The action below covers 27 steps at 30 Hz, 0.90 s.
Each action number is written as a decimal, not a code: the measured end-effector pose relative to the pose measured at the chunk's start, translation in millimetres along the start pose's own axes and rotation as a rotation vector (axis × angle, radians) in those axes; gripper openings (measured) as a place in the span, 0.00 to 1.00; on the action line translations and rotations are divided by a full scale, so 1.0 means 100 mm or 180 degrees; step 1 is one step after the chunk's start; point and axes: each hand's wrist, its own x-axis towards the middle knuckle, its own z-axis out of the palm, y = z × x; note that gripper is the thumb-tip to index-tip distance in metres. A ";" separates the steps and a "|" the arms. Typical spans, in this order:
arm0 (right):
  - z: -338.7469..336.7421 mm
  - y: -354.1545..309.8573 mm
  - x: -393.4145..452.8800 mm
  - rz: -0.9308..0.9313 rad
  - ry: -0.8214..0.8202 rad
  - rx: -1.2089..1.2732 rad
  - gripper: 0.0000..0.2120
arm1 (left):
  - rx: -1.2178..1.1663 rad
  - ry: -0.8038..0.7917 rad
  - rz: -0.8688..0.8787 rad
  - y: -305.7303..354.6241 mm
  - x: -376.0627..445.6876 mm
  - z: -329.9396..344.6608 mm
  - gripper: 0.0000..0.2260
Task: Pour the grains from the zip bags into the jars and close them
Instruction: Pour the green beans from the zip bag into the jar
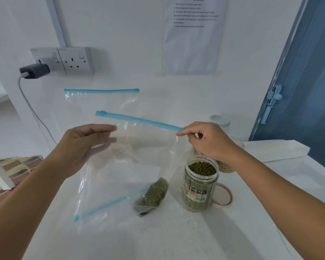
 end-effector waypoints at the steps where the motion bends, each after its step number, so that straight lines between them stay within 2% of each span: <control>1: -0.02 -0.03 0.01 -0.0027 0.0033 0.0057 0.16 | -0.0121 0.0054 -0.0011 0.03 -0.01 0.02 0.21; 3: -0.07 -0.08 0.06 -0.0060 0.0106 0.0243 0.15 | -0.0284 0.0136 0.0027 0.09 -0.02 0.03 0.16; 10: -0.04 -0.09 0.12 -0.0080 -0.0064 0.0788 0.14 | -0.0285 0.0286 0.0067 0.10 -0.06 -0.04 0.10; 14: 0.05 0.01 0.10 -0.0061 -0.0077 0.1101 0.17 | -0.0233 0.0273 0.0039 0.05 -0.09 -0.08 0.14; 17: 0.10 0.00 0.11 -0.0058 -0.0137 0.1206 0.16 | -0.0233 0.0264 0.0019 0.04 -0.08 -0.12 0.15; 20: 0.14 -0.05 0.16 -0.0040 0.0050 0.1485 0.16 | -0.0258 0.0251 0.0037 0.04 -0.09 -0.13 0.14; 23: 0.14 -0.11 0.21 -0.0109 0.0298 0.1681 0.15 | -0.0326 0.0280 0.0105 0.07 -0.09 -0.13 0.08; 25: 0.14 -0.13 0.24 -0.0170 0.0407 0.1789 0.15 | -0.0324 0.0332 0.0147 0.10 -0.09 -0.13 0.15; 27: 0.15 -0.13 0.26 -0.0171 0.0387 0.1826 0.14 | -0.0334 0.0337 0.0170 0.12 -0.10 -0.13 0.13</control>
